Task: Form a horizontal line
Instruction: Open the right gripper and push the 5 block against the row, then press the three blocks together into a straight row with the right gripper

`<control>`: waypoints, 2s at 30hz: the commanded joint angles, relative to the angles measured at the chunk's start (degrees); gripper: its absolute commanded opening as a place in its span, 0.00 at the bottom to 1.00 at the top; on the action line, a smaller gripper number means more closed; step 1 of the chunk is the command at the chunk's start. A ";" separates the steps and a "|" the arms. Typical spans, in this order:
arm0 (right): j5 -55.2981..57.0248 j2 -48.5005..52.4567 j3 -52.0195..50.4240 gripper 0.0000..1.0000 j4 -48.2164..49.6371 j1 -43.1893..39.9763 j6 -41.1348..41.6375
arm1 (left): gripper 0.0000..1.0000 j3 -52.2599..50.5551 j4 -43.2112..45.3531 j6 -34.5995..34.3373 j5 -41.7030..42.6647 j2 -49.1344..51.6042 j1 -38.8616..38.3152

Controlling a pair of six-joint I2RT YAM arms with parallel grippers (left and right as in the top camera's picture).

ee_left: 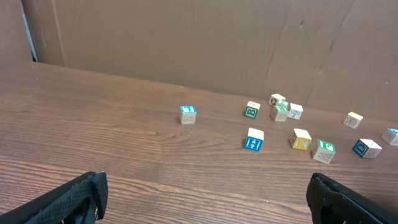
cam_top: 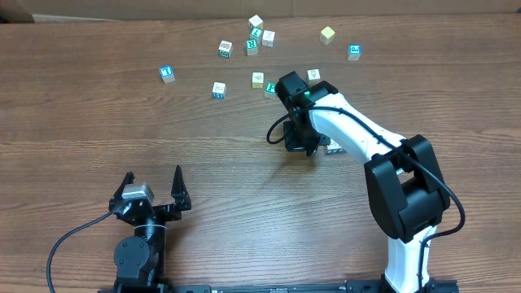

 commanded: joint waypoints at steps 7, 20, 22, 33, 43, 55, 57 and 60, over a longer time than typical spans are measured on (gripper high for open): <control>0.85 0.63 -0.50 0.04 -0.83 -0.72 0.61 | 1.00 -0.22 0.02 1.25 -0.13 -0.59 0.31; 1.95 0.63 -0.50 0.04 -1.20 -0.87 0.79 | 1.00 -0.22 0.02 1.25 -0.13 -0.59 0.31; 1.90 0.63 -0.50 0.04 -0.98 -0.87 0.79 | 0.99 -0.22 0.02 1.25 -0.13 -0.59 0.31; 3.19 0.63 -0.48 0.04 5.77 -0.87 -3.10 | 0.99 -0.22 0.02 1.25 -0.13 -0.59 0.31; 8.92 0.63 -0.48 0.04 7.76 -1.60 -2.62 | 1.00 -0.22 0.02 1.25 -0.13 -0.59 0.31; 5.70 0.63 -0.50 0.04 5.25 -3.32 -0.96 | 1.00 -0.22 0.02 1.25 -0.13 -0.59 0.31; 5.70 0.63 -0.50 0.04 5.35 -3.32 -0.96 | 0.99 -0.22 0.02 1.25 -0.13 -0.59 0.31; 5.70 0.63 -0.50 0.04 5.84 -3.32 -1.01 | 1.00 -0.22 0.02 1.25 -0.13 -0.59 0.31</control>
